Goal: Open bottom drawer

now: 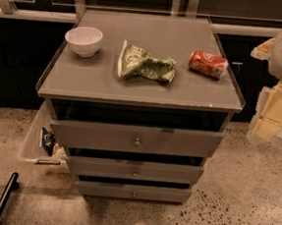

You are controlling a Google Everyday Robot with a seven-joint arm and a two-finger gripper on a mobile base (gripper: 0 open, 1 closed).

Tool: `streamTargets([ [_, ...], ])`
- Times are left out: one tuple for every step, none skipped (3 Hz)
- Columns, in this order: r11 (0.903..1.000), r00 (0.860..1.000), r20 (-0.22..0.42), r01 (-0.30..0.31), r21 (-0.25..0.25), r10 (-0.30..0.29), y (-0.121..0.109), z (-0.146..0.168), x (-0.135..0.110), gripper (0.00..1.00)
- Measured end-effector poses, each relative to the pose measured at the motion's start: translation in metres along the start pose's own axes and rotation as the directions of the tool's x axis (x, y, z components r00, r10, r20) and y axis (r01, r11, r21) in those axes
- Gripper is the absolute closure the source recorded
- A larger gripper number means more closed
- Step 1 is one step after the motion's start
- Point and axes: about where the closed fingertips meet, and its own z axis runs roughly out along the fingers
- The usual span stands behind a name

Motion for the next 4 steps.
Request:
streamTargets([
  [1.0000, 1.000, 0.003, -0.002, 0.001, 0.002, 0.000, 0.000, 0.000, 0.00],
  [0.9971, 0.999, 0.022, -0.033, -0.068, 0.035, 0.010, 0.036, 0.015, 0.00],
  [0.9887, 0.998, 0.038, -0.043, -0.143, 0.049, 0.033, 0.090, 0.030, 0.00],
  [0.9811, 1.000, 0.028, -0.010, -0.193, 0.015, 0.063, 0.144, 0.042, 0.00],
])
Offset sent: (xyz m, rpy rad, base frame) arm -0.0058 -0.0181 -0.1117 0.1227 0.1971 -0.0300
